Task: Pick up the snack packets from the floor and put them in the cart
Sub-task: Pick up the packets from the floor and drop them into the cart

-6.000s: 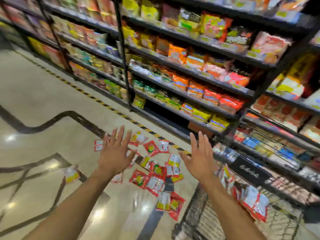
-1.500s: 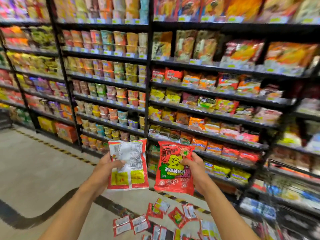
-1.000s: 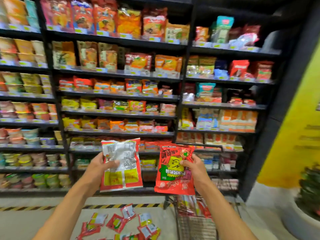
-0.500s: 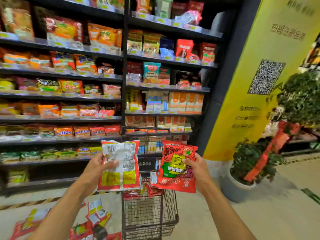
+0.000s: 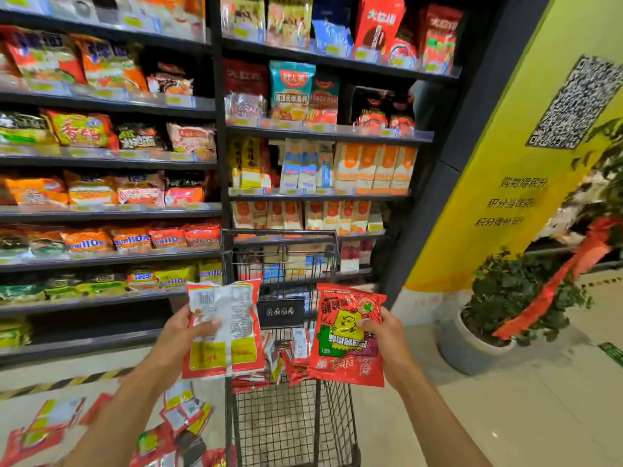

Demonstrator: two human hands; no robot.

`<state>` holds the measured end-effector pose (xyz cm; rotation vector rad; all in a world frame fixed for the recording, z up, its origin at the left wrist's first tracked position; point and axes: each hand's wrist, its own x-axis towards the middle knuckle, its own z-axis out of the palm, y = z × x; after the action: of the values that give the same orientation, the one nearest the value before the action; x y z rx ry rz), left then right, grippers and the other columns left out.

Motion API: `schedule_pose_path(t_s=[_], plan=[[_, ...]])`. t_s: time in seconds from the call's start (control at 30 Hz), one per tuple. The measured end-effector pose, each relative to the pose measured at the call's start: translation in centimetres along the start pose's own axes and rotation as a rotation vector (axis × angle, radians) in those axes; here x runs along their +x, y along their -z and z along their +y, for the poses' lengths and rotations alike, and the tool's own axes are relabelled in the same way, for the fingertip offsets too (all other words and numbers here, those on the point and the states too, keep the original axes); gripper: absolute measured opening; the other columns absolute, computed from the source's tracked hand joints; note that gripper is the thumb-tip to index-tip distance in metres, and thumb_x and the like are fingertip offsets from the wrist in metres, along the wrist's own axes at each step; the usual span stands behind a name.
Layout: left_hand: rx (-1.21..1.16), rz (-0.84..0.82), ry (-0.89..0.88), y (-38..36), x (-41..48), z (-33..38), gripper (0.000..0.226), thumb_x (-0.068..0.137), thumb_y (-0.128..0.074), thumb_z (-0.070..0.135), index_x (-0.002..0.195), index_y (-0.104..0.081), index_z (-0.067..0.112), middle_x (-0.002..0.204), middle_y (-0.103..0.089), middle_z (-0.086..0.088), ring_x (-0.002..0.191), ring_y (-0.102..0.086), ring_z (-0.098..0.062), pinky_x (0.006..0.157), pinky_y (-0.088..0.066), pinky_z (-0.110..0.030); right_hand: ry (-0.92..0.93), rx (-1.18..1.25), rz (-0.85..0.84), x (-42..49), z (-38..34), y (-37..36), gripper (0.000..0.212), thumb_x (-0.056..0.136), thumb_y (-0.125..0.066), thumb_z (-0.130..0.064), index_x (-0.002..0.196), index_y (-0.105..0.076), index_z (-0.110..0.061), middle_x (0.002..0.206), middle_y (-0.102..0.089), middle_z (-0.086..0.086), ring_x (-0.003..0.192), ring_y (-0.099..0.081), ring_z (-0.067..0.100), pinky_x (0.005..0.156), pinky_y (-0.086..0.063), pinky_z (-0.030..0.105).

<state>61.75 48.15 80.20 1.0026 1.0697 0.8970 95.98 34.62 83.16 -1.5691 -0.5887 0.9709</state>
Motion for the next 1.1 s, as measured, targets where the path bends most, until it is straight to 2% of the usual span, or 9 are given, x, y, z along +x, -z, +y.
schedule_pose_path(t_s=[0.17,0.3,0.47,0.67,0.77,0.9,0.97,1.07,1.1], plan=[[0.025,0.015,0.078,0.6,6.6,-2.8,0.037,0.089,-0.074,0.003,0.122,-0.065,0.017,0.109,-0.079,-0.012,0.096,-0.077,-0.036,0.081,-0.061,-0.049,-0.079,0.024,0.017,5.8,2.6,-2.0,0.033,0.089,-0.069,0.000,0.119,-0.065,-0.013,0.105,-0.079,0.014,0.093,-0.076,0.041,0.087,-0.060,0.062],[0.054,0.055,0.133,0.2,10.7,-5.3,0.035,0.088,-0.074,0.001,0.119,-0.067,0.014,0.105,-0.080,-0.012,0.085,-0.078,-0.028,0.071,-0.062,-0.040,-0.166,0.001,0.004,10.4,4.8,-3.5,0.034,0.088,-0.069,0.002,0.118,-0.066,-0.015,0.104,-0.080,0.013,0.089,-0.078,0.037,0.081,-0.063,0.055],[0.132,0.074,0.215,-0.9,16.5,-8.5,0.042,0.084,-0.080,0.004,0.122,-0.068,0.016,0.109,-0.079,-0.011,0.099,-0.076,-0.035,0.089,-0.060,-0.055,-0.246,-0.038,-0.015,17.6,7.8,-4.8,0.033,0.091,-0.069,-0.002,0.119,-0.065,-0.019,0.102,-0.080,0.009,0.087,-0.078,0.035,0.077,-0.064,0.050],[0.230,0.107,0.292,-3.5,25.0,-11.9,0.034,0.093,-0.072,0.002,0.117,-0.066,0.025,0.100,-0.077,0.009,0.086,-0.076,-0.011,0.062,-0.057,-0.021,-0.357,-0.133,-0.041,28.0,12.4,-6.5,0.029,0.091,-0.068,0.002,0.115,-0.065,-0.013,0.101,-0.079,0.012,0.082,-0.079,0.032,0.065,-0.063,0.039],[0.280,0.161,0.353,-4.0,29.6,-15.5,0.028,0.094,-0.071,0.000,0.115,-0.064,0.018,0.092,-0.068,0.003,0.091,-0.064,-0.022,0.070,-0.052,-0.030,-0.429,-0.189,-0.029,33.4,16.0,-7.2,0.031,0.088,-0.069,0.006,0.115,-0.066,-0.009,0.105,-0.077,0.018,0.090,-0.076,0.036,0.078,-0.063,0.047],[0.353,0.195,0.437,-4.4,35.2,-21.0,0.029,0.093,-0.067,-0.007,0.116,-0.063,0.012,0.095,-0.066,-0.005,0.083,-0.065,-0.012,0.071,-0.056,-0.027,-0.473,-0.252,-0.022,39.4,21.4,-8.3,0.033,0.088,-0.069,0.007,0.115,-0.065,-0.011,0.097,-0.076,0.004,0.086,-0.076,0.023,0.065,-0.059,0.030],[0.371,0.213,0.488,-4.0,37.8,-24.2,0.034,0.089,-0.071,-0.007,0.117,-0.061,0.009,0.095,-0.070,-0.002,0.086,-0.070,-0.015,0.078,-0.059,-0.036,-0.485,-0.282,-0.010,41.5,24.0,-8.8,0.034,0.088,-0.069,0.006,0.112,-0.064,-0.018,0.097,-0.075,0.000,0.084,-0.074,0.019,0.074,-0.061,0.034],[0.287,0.271,0.546,-2.8,41.2,-30.1,0.038,0.081,-0.067,-0.020,0.112,-0.055,-0.002,0.068,-0.063,0.013,0.063,-0.067,-0.011,0.073,-0.053,-0.052,-0.495,-0.352,-0.004,44.1,27.9,-9.3,0.041,0.087,-0.072,0.003,0.114,-0.061,-0.027,0.101,-0.074,-0.005,0.095,-0.072,0.021,0.093,-0.058,0.041],[0.272,0.330,0.591,-2.4,42.0,-31.8,0.036,0.085,-0.066,-0.018,0.107,-0.057,0.008,0.064,-0.063,0.013,0.055,-0.066,-0.004,0.067,-0.054,-0.051,-0.493,-0.381,-0.013,44.9,29.2,-9.4,0.042,0.087,-0.072,0.001,0.113,-0.061,-0.029,0.103,-0.075,-0.004,0.097,-0.072,0.022,0.093,-0.058,0.043]])
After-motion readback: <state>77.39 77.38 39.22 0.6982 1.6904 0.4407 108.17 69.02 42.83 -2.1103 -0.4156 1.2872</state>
